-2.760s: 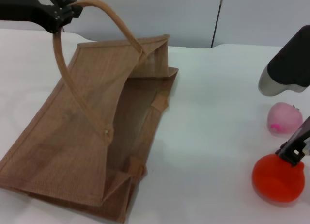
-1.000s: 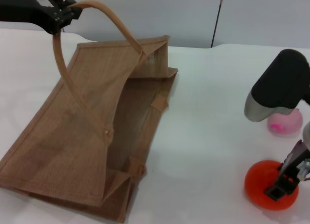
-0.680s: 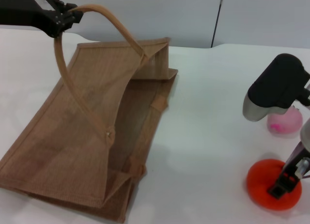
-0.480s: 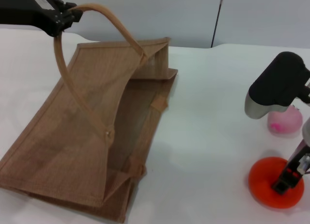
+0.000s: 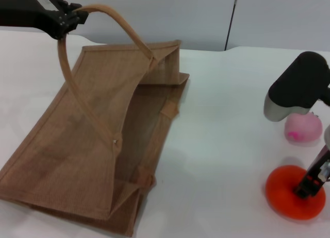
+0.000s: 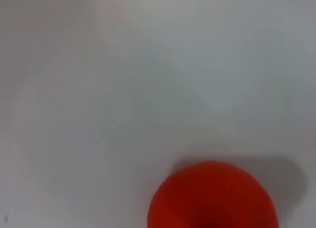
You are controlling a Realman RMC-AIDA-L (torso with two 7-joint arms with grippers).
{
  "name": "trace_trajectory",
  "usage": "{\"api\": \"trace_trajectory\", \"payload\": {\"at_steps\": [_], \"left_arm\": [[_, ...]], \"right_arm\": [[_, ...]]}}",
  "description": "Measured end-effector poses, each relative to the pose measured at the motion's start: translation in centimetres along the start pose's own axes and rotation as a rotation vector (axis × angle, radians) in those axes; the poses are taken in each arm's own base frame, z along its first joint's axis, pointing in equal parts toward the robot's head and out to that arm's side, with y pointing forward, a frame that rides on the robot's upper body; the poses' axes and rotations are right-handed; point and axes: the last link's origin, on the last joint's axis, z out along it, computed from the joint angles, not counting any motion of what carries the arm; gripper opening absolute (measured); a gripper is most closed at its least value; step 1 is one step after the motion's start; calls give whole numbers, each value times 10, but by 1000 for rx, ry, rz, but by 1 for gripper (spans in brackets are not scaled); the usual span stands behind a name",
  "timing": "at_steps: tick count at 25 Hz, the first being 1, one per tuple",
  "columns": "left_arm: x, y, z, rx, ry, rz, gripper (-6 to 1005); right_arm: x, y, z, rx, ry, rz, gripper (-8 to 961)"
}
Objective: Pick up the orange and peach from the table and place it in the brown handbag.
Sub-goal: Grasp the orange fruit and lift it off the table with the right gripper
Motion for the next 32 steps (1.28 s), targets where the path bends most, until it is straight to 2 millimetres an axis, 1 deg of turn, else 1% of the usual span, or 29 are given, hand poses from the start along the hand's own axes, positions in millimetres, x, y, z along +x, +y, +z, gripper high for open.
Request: {"api": "trace_trajectory", "payload": {"at_steps": [5,12,21,23,26,28,29,30,32], "left_arm": [[0,0,0,0,0,0,123],[0,0,0,0,1,1,123],[0,0,0,0,0,0,123],[0,0,0,3,0,-1,123],[-1,-1,-1,10,1,-4,123],[-1,-2,-1,12,2,-3,123],[-1,-2,-1,14,3,-2,123],[0,-2,0,16,5,-1,123],[2,-3,0,22,12,3,123]], "right_arm": [[0,-2,1,-3,12,3,359],[0,-1,2,-1,15,-9,310],[-3,-1,-3,10,-8,-21,225],[-6,0,-8,21,-32,-29,214],[-10,1,-23,43,-89,-38,198],[-12,0,-35,58,-134,-36,187],[-13,0,-47,71,-173,-39,182],[-13,0,-47,71,-173,-39,182],[-14,2,-58,81,-211,-50,182]]}}
